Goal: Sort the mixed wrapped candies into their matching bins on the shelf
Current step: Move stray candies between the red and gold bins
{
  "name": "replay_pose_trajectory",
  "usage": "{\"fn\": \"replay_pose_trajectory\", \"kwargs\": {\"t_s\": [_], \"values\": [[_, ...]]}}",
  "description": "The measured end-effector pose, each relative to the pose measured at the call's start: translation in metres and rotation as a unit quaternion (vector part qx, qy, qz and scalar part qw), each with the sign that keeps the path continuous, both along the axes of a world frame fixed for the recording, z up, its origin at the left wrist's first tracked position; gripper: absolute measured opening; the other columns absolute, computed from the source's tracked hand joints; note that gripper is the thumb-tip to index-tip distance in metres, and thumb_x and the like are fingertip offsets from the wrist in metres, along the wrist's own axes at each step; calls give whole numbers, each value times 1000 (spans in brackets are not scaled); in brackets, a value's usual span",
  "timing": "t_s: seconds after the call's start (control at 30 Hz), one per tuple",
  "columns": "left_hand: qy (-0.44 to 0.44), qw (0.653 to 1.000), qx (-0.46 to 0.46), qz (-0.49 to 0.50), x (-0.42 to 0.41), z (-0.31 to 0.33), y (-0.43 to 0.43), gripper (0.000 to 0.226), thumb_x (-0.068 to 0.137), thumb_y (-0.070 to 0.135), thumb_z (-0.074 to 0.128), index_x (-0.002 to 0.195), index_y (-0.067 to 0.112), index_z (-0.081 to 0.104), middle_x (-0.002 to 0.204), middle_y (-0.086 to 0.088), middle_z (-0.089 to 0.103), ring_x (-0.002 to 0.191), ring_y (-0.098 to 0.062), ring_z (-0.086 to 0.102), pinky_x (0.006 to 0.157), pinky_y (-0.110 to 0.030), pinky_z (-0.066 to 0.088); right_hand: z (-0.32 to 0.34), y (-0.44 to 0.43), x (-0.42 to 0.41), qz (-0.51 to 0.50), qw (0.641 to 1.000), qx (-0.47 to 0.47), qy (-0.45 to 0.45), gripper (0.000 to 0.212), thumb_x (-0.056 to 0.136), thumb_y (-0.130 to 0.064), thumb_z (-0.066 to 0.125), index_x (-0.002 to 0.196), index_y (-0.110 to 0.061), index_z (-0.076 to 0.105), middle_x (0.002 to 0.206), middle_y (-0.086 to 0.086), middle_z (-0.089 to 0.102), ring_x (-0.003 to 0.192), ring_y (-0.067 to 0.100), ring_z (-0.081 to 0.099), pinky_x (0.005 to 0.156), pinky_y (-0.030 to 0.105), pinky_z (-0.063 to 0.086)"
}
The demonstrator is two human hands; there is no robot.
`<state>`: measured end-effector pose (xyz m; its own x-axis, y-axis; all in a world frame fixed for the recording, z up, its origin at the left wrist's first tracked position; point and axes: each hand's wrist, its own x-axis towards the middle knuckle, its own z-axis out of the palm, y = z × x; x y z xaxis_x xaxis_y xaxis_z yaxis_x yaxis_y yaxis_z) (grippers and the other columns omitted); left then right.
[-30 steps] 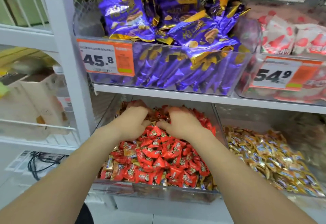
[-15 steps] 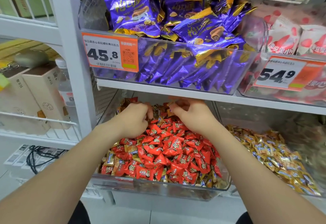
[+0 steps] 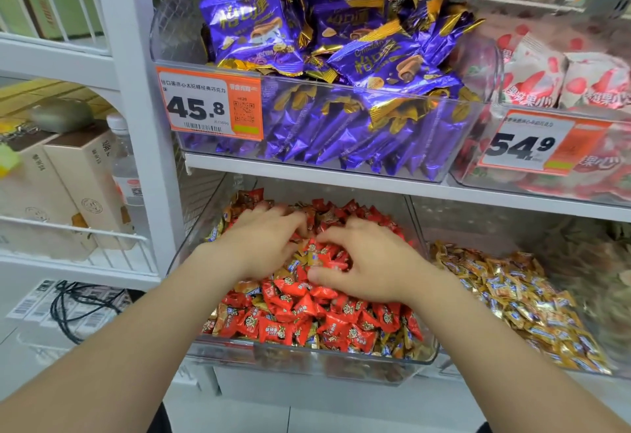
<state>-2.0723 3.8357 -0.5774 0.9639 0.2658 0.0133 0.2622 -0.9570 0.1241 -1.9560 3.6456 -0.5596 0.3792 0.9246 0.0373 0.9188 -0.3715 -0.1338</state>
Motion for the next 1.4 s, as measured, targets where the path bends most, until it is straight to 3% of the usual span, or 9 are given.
{"fn": "replay_pose_trajectory", "kwargs": {"t_s": [0.23, 0.4, 0.5, 0.8, 0.97, 1.1, 1.2, 1.3, 1.4], "values": [[-14, 999, -11, 45, -12, 5, 10, 17, 91, 36, 69, 107, 38, 67, 114, 5, 43, 124, -28, 42, 102, -43, 42, 8, 8, 19, -56, 998, -9, -34, 41, 92, -63, 58, 129, -47, 68, 120, -2, 63, 117, 27, 61, 95, 38, 50], [-44, 999, -5, -17, -2, 2, 4, 42, 92, 49, 68, 133, 43, 60, 124, 1, 48, 121, -29, 45, 102, -43, 43, 8, 17, 2, -31, 997, 73, -4, 29, 85, -41, 64, 112, -40, 72, 94, -8, 57, 86, 18, 62, 78, 34, 54], [13, 1000, 1, -2, 4, -2, 3, 47, 96, 56, 64, 140, 42, 59, 123, -2, 49, 122, -30, 48, 103, -44, 43, 2, 28, -4, -1, 1000, 13, -11, 33, 89, -41, 66, 120, -35, 73, 94, -7, 54, 96, 23, 62, 80, 34, 50], [-30, 999, -41, 9, -1, 2, 7, 35, 88, 46, 79, 98, 21, 56, 98, 0, 61, 96, -25, 57, 82, -42, 49, -13, 40, -5, -50, 998, -21, -25, 37, 102, -54, 53, 119, -23, 66, 119, 7, 60, 113, 32, 57, 92, 43, 47], [-120, 990, -71, 12, -12, 9, 9, 21, 101, 35, 65, 99, 20, 51, 81, 3, 62, 80, -24, 61, 71, -44, 50, -2, 35, -6, -74, 987, 125, 61, 25, 98, -40, 36, 89, -22, 51, 88, 5, 62, 83, 33, 59, 71, 44, 49], [-110, 989, -99, -20, -18, 12, 7, 13, 105, 10, 42, 108, 18, 52, 78, 7, 55, 76, -17, 53, 70, -40, 42, 6, 26, -10, -93, 977, 177, 72, 45, 108, -47, 42, 72, -21, 47, 65, 4, 58, 68, 31, 58, 66, 45, 48], [-132, 986, -97, -12, -19, 18, 2, 21, 97, 18, 39, 87, 24, 56, 71, 6, 58, 71, -15, 54, 68, -42, 46, 12, 17, -12, -89, 965, 218, 118, 41, 105, -49, 55, 78, -19, 54, 64, 0, 65, 67, 24, 62, 66, 42, 49], [-145, 985, -97, -2, -19, 17, 2, 28, 99, 35, 37, 78, 26, 53, 69, 6, 59, 68, -16, 57, 67, -45, 51, 19, 6, -14, -37, 954, 215, 205, 7, 104, -28, 65, 103, -21, 67, 73, -5, 75, 54, 13, 67, 63, 34, 58], [-111, 990, -84, 5, -21, 14, 7, 25, 106, 23, 40, 92, 29, 59, 72, 9, 58, 67, -16, 60, 69, -48, 55, 21, -1, -13, -4, 980, 161, 119, 12, 102, -33, 66, 100, -30, 77, 67, -7, 71, 66, 5, 66, 75, 30, 52]]}}
